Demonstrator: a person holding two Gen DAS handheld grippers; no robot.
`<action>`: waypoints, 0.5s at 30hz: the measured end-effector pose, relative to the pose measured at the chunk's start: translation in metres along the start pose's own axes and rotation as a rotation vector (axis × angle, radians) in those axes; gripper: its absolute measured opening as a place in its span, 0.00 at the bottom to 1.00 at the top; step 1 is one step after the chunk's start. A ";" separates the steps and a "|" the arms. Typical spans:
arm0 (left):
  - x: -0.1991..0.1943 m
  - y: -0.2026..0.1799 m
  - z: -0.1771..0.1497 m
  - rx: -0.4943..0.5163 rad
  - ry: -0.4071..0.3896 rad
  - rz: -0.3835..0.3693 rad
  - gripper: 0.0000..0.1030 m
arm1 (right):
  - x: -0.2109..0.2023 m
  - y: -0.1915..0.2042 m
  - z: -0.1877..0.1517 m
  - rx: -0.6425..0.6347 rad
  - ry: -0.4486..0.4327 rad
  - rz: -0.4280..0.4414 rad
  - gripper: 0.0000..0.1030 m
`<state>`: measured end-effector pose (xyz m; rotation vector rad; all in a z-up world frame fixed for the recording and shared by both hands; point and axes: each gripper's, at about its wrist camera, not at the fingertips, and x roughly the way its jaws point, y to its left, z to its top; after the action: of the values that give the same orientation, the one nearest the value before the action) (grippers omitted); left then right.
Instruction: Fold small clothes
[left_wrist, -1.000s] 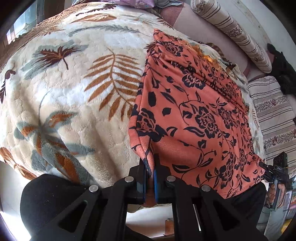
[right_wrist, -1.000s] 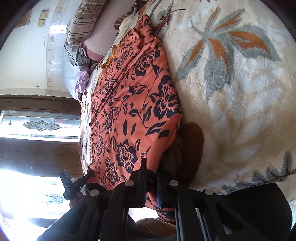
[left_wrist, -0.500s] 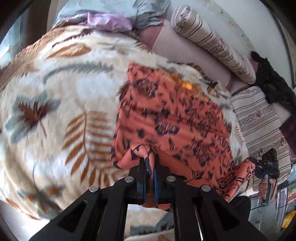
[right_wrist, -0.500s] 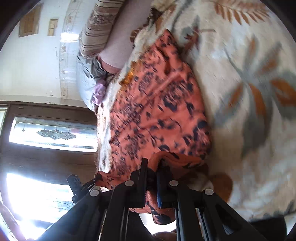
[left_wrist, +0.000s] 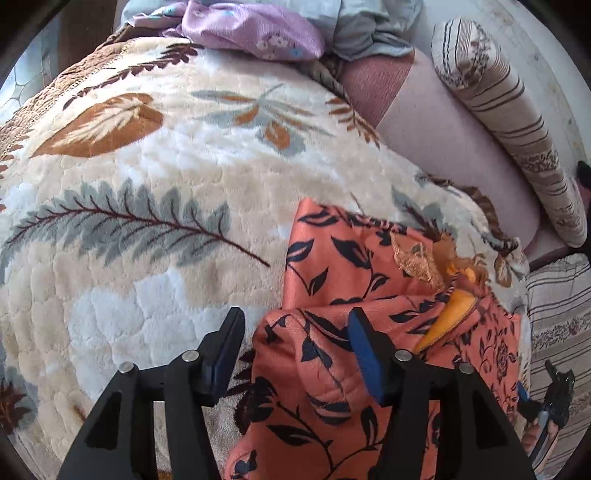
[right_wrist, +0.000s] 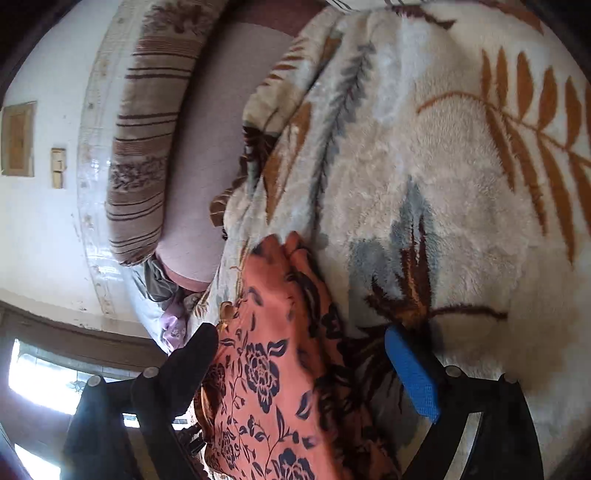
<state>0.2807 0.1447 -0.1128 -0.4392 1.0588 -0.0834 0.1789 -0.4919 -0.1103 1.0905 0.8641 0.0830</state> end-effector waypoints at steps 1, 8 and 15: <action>-0.013 0.004 0.000 -0.013 -0.033 -0.013 0.64 | -0.012 0.003 -0.007 -0.030 -0.011 -0.020 0.91; -0.088 0.026 -0.041 -0.038 -0.145 -0.049 0.75 | -0.037 0.005 -0.073 -0.203 0.070 -0.144 0.91; -0.078 0.026 -0.112 0.124 -0.047 0.017 0.75 | -0.013 0.046 -0.064 -0.417 0.081 -0.200 0.90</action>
<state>0.1424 0.1551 -0.1045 -0.3184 1.0045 -0.1225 0.1446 -0.4276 -0.0772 0.6111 0.9729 0.1345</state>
